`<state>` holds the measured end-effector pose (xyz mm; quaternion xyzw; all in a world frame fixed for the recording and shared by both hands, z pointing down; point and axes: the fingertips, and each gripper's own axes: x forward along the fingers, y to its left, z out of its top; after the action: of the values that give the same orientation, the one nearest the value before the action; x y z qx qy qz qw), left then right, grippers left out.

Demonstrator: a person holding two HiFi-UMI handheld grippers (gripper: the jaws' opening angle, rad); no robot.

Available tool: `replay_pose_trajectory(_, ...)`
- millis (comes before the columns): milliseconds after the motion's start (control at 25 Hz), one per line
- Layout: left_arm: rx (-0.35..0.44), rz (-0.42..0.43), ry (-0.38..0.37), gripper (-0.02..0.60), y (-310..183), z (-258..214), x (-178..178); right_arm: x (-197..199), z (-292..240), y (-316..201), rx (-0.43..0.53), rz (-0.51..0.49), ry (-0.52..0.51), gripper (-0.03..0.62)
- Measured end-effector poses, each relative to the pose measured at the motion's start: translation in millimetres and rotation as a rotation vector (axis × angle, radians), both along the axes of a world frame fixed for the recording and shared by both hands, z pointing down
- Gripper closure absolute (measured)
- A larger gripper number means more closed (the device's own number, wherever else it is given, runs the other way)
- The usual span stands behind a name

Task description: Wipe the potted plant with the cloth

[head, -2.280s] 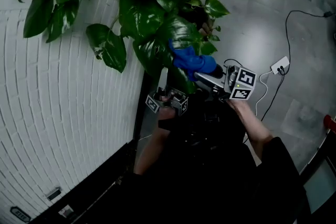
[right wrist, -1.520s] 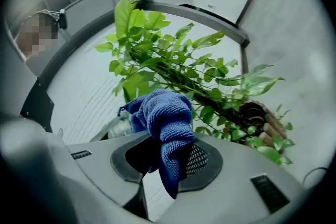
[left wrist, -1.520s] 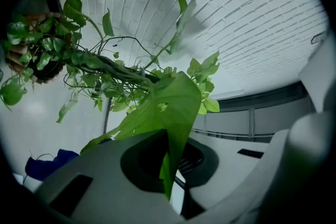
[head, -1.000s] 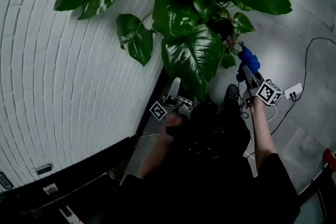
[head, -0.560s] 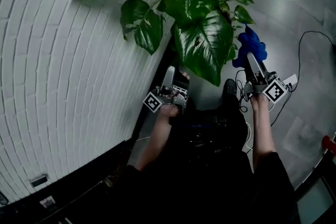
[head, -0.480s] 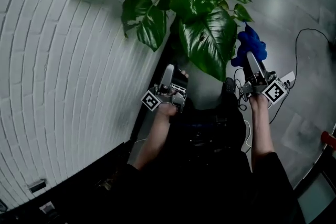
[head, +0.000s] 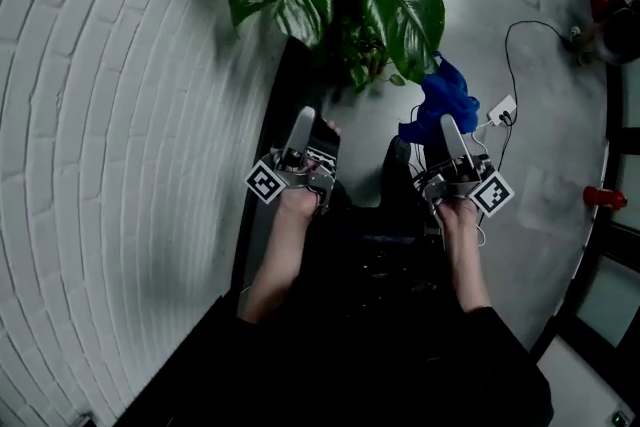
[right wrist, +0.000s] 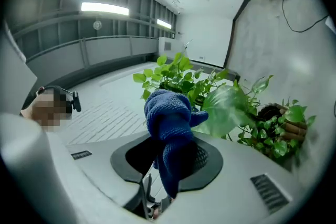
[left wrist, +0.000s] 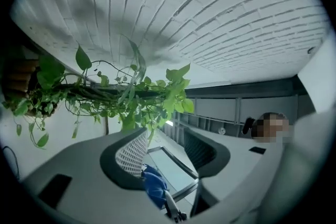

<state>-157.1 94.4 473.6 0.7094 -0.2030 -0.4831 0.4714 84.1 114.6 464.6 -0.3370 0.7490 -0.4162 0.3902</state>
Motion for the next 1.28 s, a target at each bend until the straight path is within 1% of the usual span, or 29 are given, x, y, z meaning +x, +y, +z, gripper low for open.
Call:
replay_pose_trajectory(120, 0.014, 0.062, 0.023, 0.373, 16.7, -10.9, 4.7, -19.9, -19.6, 24.3, 0.029, -0.006, 0.038, 0.477)
replay_pose_trajectory(280, 0.05, 0.124, 0.003, 0.373, 29.8, -26.4, 14.2, -42.1, -42.7, 36.2, 0.074, -0.045, 0.048, 0.477)
replay_pose_trajectory(440, 0.076, 0.121, -0.023, 0.373, 38.6, -40.0, 8.2, -66.3, -54.3, 44.2, 0.101, -0.112, 0.053, 0.479)
replay_pose_trajectory(560, 0.085, 0.116, -0.029, 0.373, 47.1, -42.5, 8.6, -73.7, -47.8, 56.6, 0.118, -0.148, 0.105, 0.48)
replay_pose_trajectory(640, 0.09, 0.126, -0.036, 0.373, 55.4, -45.6, 18.3, -74.1, -48.2, 66.5, 0.118, -0.172, 0.13, 0.48)
replay_pose_trajectory(760, 0.089, 0.143, -0.047, 0.373, 66.2, -49.6, 36.9, -66.5, -50.7, 76.1, 0.121, -0.194, 0.13, 0.48)
replay_pose_trajectory(880, 0.087, 0.159, -0.061, 0.373, 72.3, -49.5, 49.5, -61.1, -53.1, 80.5, 0.13, -0.201, 0.117, 0.48)
replay_pose_trajectory(1080, 0.077, 0.183, -0.061, 0.373, 77.9, -47.3, 68.9, -55.3, -53.7, 87.1, 0.136, -0.212, 0.102, 0.48)
replay_pose_trajectory(1280, 0.074, 0.211, -0.07, 0.373, 86.5, -46.5, 85.5, -45.4, -51.0, 95.7, 0.134, -0.203, 0.091, 0.48)
